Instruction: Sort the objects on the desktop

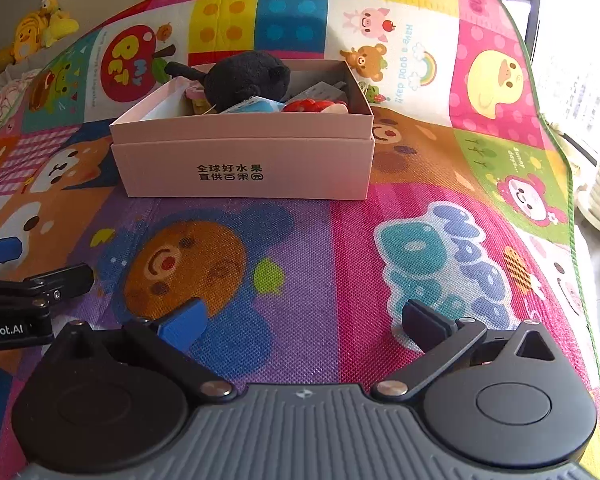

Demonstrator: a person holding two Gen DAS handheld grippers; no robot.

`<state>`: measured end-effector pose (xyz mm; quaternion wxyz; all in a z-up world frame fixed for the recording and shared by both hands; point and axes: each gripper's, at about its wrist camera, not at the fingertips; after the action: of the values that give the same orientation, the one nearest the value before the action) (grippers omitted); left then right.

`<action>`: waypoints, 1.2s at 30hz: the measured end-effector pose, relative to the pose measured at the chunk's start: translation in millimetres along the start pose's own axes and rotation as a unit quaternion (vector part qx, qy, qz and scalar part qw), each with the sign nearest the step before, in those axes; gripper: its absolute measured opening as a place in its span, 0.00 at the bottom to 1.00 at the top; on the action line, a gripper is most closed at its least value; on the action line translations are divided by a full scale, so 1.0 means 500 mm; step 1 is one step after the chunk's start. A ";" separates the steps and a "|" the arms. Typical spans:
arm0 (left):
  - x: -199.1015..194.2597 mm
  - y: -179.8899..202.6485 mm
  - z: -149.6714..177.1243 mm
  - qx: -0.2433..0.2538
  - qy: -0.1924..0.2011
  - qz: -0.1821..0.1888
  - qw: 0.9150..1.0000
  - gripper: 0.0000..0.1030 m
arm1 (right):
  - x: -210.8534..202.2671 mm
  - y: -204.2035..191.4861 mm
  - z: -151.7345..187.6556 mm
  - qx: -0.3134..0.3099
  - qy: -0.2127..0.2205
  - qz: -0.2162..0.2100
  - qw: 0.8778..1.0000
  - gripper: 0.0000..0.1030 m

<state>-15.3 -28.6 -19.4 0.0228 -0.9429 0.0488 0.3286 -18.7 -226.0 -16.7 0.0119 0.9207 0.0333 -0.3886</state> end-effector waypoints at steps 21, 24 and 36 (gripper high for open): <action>0.032 -0.032 -0.012 -0.015 -0.021 -0.011 1.000 1.00 | 0.024 -0.026 -0.002 0.000 0.041 0.001 0.999 1.00; 0.032 -0.029 -0.012 -0.015 -0.021 -0.011 1.000 1.00 | 0.024 -0.026 -0.001 0.001 0.041 0.001 0.999 1.00; 0.033 -0.029 -0.012 -0.015 -0.021 -0.011 1.000 1.00 | 0.024 -0.026 -0.001 0.001 0.041 0.001 0.999 1.00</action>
<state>2.7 -16.0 -24.5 0.0128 -0.9364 0.0334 0.3490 -10.7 -212.2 -24.9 0.0097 0.9359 0.0328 -0.3507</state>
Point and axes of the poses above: each gripper's, at about its wrist camera, not at the fingertips, and x roughly the way its jaws point, y to its right, z to its underside, and after that the axes turned 1 degree about -y, right-handed
